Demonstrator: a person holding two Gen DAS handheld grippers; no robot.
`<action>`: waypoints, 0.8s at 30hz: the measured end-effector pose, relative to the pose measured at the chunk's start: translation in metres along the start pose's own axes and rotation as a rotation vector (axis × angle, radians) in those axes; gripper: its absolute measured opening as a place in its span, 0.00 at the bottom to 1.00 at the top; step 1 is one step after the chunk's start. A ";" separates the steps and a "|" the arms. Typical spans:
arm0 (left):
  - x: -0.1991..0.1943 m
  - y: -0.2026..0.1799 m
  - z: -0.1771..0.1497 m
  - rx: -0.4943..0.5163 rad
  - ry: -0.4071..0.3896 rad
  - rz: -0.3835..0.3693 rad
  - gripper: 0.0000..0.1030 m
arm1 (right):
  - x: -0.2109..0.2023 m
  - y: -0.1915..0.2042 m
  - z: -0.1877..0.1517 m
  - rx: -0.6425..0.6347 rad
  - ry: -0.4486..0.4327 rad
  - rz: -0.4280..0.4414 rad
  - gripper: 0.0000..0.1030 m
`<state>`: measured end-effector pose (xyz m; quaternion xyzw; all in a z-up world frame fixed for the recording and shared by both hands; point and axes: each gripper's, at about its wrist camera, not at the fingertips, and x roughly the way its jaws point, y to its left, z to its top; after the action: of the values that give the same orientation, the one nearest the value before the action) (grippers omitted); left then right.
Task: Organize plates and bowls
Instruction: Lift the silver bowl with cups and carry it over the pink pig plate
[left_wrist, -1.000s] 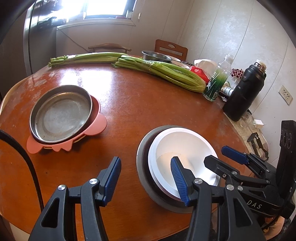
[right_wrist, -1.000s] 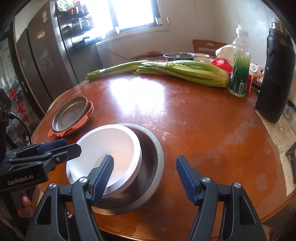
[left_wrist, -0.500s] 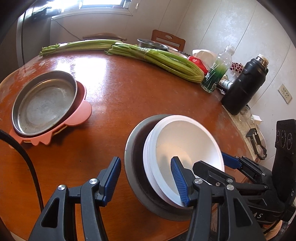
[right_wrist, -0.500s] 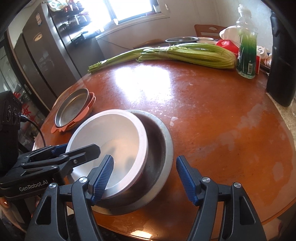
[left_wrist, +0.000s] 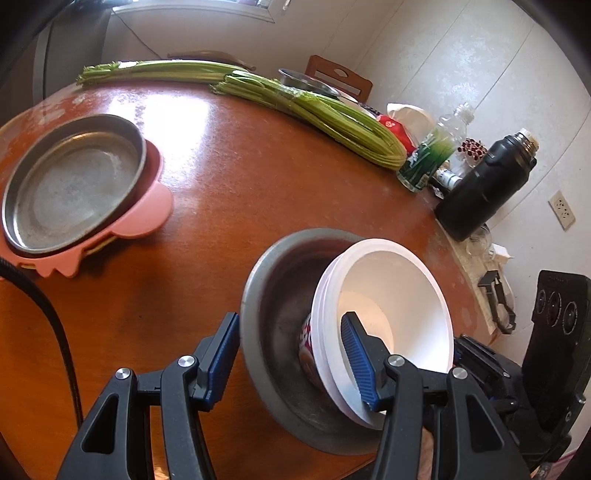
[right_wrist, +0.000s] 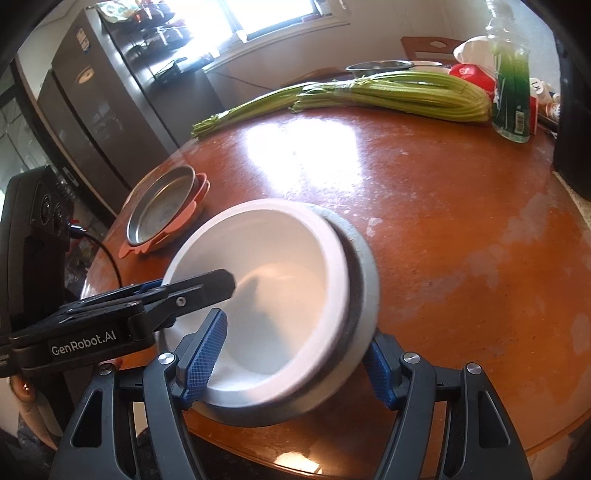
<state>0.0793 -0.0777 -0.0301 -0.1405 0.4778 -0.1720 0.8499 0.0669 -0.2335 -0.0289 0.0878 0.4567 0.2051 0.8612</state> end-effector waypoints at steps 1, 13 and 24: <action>0.001 -0.004 -0.001 0.014 0.004 -0.005 0.54 | 0.000 0.002 0.000 -0.011 0.002 -0.010 0.70; -0.005 -0.008 0.001 0.023 -0.024 0.035 0.53 | -0.003 0.013 0.008 -0.044 -0.002 -0.013 0.70; -0.043 0.014 0.009 -0.006 -0.102 0.028 0.54 | -0.007 0.049 0.029 -0.117 -0.020 0.019 0.70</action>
<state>0.0684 -0.0461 0.0011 -0.1448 0.4362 -0.1514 0.8751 0.0741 -0.1911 0.0096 0.0436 0.4344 0.2385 0.8675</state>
